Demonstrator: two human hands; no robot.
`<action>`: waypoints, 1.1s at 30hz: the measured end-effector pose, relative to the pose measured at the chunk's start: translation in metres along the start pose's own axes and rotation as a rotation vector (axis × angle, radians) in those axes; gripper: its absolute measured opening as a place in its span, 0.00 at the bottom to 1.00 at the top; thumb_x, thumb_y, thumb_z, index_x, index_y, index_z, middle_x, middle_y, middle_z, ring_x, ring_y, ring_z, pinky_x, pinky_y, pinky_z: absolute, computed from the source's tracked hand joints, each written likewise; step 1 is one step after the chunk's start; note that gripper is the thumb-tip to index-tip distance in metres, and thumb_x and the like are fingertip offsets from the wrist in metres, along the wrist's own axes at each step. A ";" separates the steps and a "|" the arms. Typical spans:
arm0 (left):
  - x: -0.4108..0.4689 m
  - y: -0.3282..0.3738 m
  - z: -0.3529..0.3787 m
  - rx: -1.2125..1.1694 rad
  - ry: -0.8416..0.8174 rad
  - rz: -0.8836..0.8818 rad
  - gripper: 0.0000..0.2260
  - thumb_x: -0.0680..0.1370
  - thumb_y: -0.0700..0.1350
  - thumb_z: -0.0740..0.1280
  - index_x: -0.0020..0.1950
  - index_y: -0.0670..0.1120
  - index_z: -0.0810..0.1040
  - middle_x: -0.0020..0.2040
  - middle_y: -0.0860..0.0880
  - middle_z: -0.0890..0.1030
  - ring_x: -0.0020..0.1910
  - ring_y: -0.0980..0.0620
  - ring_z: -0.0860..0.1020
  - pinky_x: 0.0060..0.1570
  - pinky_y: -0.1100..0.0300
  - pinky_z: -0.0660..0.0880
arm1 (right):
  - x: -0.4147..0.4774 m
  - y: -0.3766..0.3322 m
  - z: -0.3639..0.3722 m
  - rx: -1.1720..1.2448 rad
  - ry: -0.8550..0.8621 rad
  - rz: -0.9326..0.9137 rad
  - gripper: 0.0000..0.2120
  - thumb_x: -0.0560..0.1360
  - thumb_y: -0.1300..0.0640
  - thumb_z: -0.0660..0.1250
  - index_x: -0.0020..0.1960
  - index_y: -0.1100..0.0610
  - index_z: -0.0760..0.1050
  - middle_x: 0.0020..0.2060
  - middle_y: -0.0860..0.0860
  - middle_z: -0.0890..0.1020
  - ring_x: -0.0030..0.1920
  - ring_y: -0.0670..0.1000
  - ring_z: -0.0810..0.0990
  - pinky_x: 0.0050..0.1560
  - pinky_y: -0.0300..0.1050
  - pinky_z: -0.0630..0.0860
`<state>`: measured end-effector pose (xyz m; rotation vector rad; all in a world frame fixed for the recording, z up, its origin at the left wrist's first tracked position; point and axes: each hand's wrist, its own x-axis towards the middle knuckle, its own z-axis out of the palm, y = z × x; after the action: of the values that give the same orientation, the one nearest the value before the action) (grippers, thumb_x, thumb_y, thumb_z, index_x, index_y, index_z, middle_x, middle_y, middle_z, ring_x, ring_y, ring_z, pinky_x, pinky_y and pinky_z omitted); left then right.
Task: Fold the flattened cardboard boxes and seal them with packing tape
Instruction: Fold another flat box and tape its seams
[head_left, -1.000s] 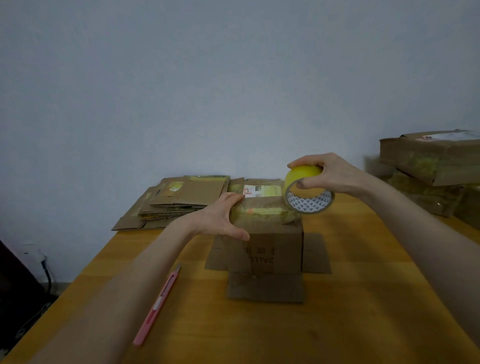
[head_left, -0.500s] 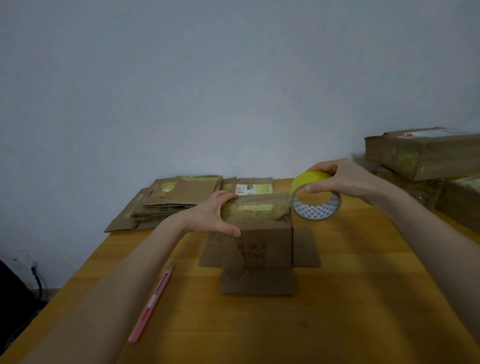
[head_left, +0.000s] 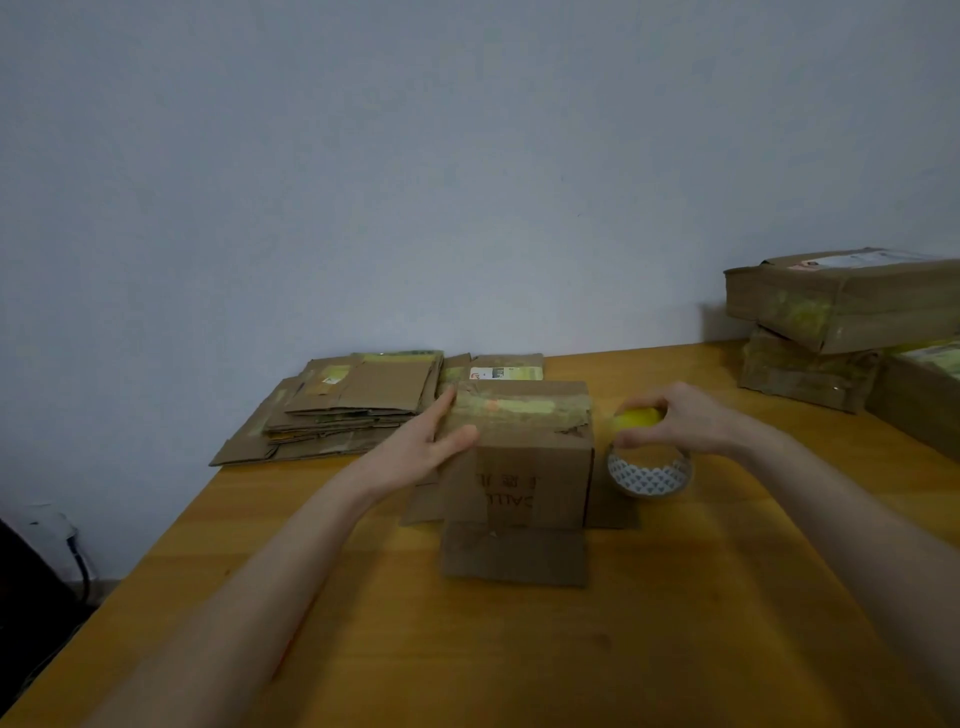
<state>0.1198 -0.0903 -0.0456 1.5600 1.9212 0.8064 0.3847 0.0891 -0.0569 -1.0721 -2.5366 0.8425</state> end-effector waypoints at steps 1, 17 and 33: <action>-0.001 0.000 0.004 -0.026 0.047 -0.010 0.33 0.78 0.59 0.57 0.79 0.50 0.47 0.78 0.53 0.54 0.75 0.52 0.58 0.74 0.50 0.58 | 0.001 0.000 0.005 0.010 -0.009 -0.008 0.21 0.70 0.47 0.72 0.60 0.51 0.77 0.54 0.50 0.76 0.52 0.50 0.73 0.39 0.35 0.70; 0.014 0.053 0.056 0.920 0.082 -0.074 0.40 0.74 0.69 0.37 0.79 0.45 0.46 0.78 0.39 0.46 0.77 0.41 0.45 0.75 0.46 0.44 | -0.008 0.015 0.017 0.241 0.041 0.090 0.21 0.69 0.48 0.74 0.59 0.54 0.76 0.53 0.51 0.79 0.55 0.50 0.77 0.53 0.45 0.75; 0.011 0.017 0.029 0.036 0.236 -0.236 0.29 0.82 0.54 0.57 0.78 0.45 0.52 0.77 0.45 0.59 0.74 0.44 0.61 0.72 0.47 0.61 | -0.009 0.011 0.020 0.217 0.053 0.037 0.18 0.71 0.50 0.73 0.58 0.53 0.76 0.50 0.50 0.78 0.51 0.50 0.76 0.41 0.39 0.70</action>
<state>0.1496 -0.0739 -0.0530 1.2708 2.2492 0.8882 0.3883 0.0803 -0.0795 -1.0599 -2.3242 1.0566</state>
